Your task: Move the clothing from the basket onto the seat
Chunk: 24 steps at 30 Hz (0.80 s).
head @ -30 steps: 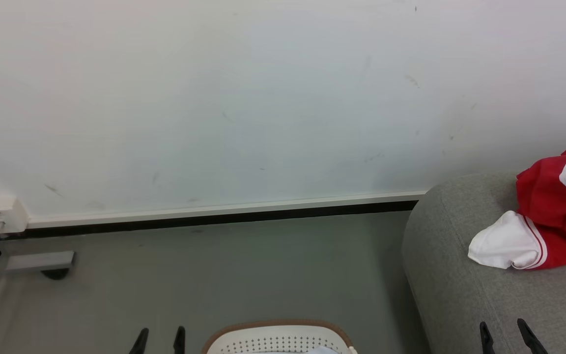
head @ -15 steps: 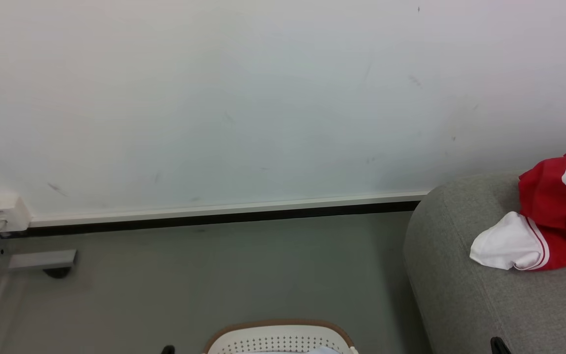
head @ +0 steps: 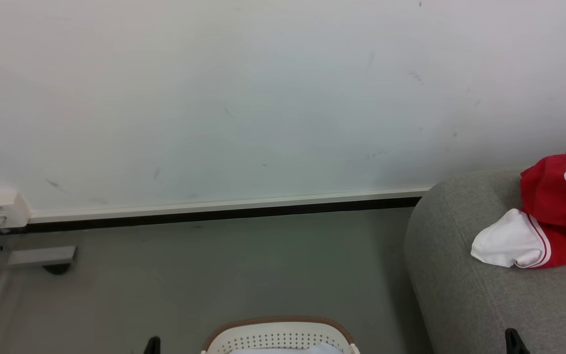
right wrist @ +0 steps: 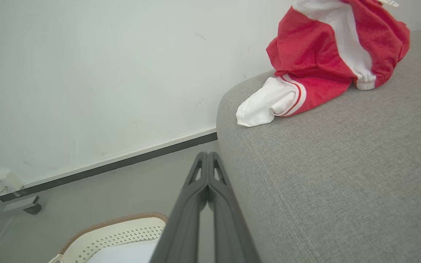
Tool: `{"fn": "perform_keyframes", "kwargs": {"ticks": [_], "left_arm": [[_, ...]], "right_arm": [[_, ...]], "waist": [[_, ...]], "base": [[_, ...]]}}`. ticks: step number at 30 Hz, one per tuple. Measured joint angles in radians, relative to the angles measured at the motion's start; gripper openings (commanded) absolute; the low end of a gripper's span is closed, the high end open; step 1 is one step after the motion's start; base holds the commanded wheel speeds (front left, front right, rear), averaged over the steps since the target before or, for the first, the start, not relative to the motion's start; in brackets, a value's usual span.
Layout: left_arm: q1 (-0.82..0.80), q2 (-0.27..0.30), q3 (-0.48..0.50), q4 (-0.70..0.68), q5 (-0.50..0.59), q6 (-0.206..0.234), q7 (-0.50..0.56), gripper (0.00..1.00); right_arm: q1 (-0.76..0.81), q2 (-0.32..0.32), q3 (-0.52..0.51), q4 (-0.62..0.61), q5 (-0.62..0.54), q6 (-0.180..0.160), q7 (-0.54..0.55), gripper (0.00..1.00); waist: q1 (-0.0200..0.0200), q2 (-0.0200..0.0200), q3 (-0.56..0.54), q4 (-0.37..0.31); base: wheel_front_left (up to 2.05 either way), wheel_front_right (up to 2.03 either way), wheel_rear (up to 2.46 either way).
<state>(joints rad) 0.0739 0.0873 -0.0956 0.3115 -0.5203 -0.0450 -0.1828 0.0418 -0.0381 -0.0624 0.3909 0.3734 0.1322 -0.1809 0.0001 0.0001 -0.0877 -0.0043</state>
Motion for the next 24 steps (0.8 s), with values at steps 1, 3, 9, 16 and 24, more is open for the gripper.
{"fn": "perform_keyframes", "kwargs": {"ticks": [1,3,9,16,24], "left_arm": [[-0.004,-0.001,0.003,-0.001,-0.014,0.000,0.006,0.00],[-0.009,-0.002,0.010,-0.003,-0.046,-0.007,0.015,0.00],[-0.023,-0.005,0.026,-0.007,-0.138,-0.009,0.039,0.00],[-0.037,-0.008,0.046,-0.015,-0.238,-0.017,0.063,0.00],[-0.055,-0.011,0.064,-0.022,-0.337,-0.026,0.095,0.00]], "right_arm": [[-0.001,0.000,0.000,-0.002,0.017,0.000,0.005,0.00],[-0.004,0.000,-0.001,-0.005,0.054,0.000,0.013,0.00],[-0.021,0.000,-0.004,-0.019,0.156,0.000,0.035,0.00],[-0.029,-0.001,-0.008,-0.033,0.268,0.000,0.061,0.00],[-0.042,-0.001,-0.012,-0.044,0.388,0.000,0.091,0.00]], "waist": [[0.0000,0.0000,0.001,0.000],[0.0000,0.0000,0.002,0.000],[0.0000,0.0000,0.007,0.000],[0.0000,0.0000,0.013,0.001],[0.0000,0.0000,0.020,0.001]], "base": [[0.00,0.00,0.00],[0.00,0.00,0.00],[0.00,0.00,0.00],[0.00,0.00,0.00],[0.00,0.00,0.00]]}}
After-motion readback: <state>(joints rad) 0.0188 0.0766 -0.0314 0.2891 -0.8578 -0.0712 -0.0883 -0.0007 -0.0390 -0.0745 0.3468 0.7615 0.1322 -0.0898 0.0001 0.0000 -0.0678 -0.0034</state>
